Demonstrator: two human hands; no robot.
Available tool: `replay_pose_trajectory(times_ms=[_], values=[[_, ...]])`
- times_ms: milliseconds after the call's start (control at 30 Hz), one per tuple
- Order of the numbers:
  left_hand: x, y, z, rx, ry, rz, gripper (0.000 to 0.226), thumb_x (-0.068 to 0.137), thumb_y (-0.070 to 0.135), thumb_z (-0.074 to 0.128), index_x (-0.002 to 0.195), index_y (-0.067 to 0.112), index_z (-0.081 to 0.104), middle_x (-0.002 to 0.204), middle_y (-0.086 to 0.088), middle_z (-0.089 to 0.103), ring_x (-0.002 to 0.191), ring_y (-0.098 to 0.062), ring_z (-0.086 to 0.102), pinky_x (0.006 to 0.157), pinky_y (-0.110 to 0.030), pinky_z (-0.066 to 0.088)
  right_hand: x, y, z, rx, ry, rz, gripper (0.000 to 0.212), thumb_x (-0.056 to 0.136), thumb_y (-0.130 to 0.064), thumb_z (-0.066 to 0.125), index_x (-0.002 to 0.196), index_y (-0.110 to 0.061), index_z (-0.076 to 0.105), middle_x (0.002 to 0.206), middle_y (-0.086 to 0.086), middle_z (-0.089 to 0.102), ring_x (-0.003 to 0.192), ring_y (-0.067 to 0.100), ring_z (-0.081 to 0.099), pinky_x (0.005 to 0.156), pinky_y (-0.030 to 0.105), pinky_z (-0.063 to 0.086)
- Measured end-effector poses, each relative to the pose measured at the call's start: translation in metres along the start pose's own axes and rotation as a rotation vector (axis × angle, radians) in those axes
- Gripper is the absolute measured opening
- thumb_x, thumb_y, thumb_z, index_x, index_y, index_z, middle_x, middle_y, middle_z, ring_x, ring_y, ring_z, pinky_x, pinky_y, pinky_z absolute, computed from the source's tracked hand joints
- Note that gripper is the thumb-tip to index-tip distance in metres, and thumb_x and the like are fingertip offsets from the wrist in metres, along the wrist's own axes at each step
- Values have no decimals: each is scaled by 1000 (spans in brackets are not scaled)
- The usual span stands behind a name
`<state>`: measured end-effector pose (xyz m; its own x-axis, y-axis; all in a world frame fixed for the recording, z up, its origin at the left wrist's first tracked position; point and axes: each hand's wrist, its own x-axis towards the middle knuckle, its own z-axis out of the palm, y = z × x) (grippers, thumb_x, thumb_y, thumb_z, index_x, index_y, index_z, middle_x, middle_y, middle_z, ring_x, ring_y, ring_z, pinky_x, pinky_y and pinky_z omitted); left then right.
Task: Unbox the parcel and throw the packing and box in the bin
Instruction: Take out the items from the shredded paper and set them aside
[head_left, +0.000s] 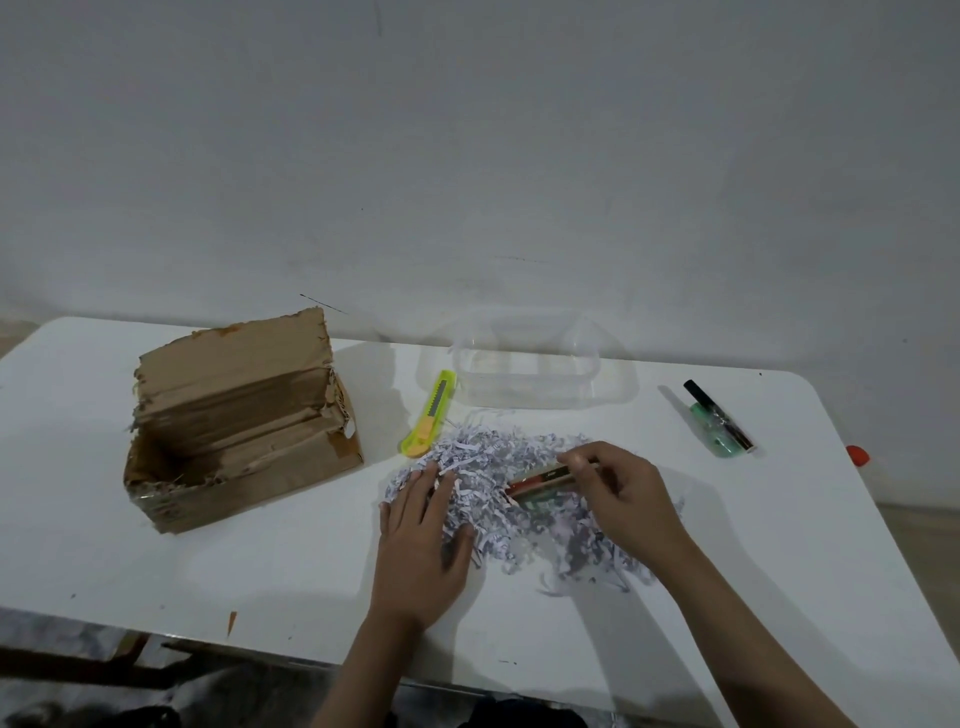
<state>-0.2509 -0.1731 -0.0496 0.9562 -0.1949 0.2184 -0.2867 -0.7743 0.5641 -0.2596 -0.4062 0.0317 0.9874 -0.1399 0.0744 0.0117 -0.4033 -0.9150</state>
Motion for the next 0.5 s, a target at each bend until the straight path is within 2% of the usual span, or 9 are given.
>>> replay_pose_trajectory(times_ms=[100, 200, 333, 500], values=[[0, 0, 0, 4, 0, 1, 59, 88, 47, 40, 142, 24, 39, 151, 3, 34, 142, -19, 25, 109, -57, 28, 1, 2, 0, 31, 13, 3, 12, 88, -10, 62, 91, -19, 69, 83, -6, 71, 66, 1, 63, 59, 10, 46], [0, -1, 0, 12, -6, -2, 60, 87, 48, 39, 143, 24, 38, 152, 4, 33, 142, -18, 24, 111, -56, 26, 1, 1, -1, 57, 7, 14, 18, 85, -3, 64, 90, -19, 70, 87, -3, 72, 75, -2, 66, 66, 8, 48], [0, 0, 0, 13, -9, -13, 60, 87, 49, 39, 143, 26, 37, 152, 5, 32, 143, -17, 23, 111, -55, 25, 1, -4, -6, 99, 76, -66, 19, 81, 1, 68, 90, -14, 73, 103, 2, 71, 94, 5, 68, 81, 15, 54], [1, 0, -1, 17, -11, -7, 60, 87, 47, 41, 142, 24, 39, 151, 4, 34, 142, -18, 26, 109, -57, 28, 4, -12, -21, 125, 45, -33, 22, 79, -2, 71, 86, -23, 74, 113, -2, 67, 87, 13, 71, 81, 24, 57]])
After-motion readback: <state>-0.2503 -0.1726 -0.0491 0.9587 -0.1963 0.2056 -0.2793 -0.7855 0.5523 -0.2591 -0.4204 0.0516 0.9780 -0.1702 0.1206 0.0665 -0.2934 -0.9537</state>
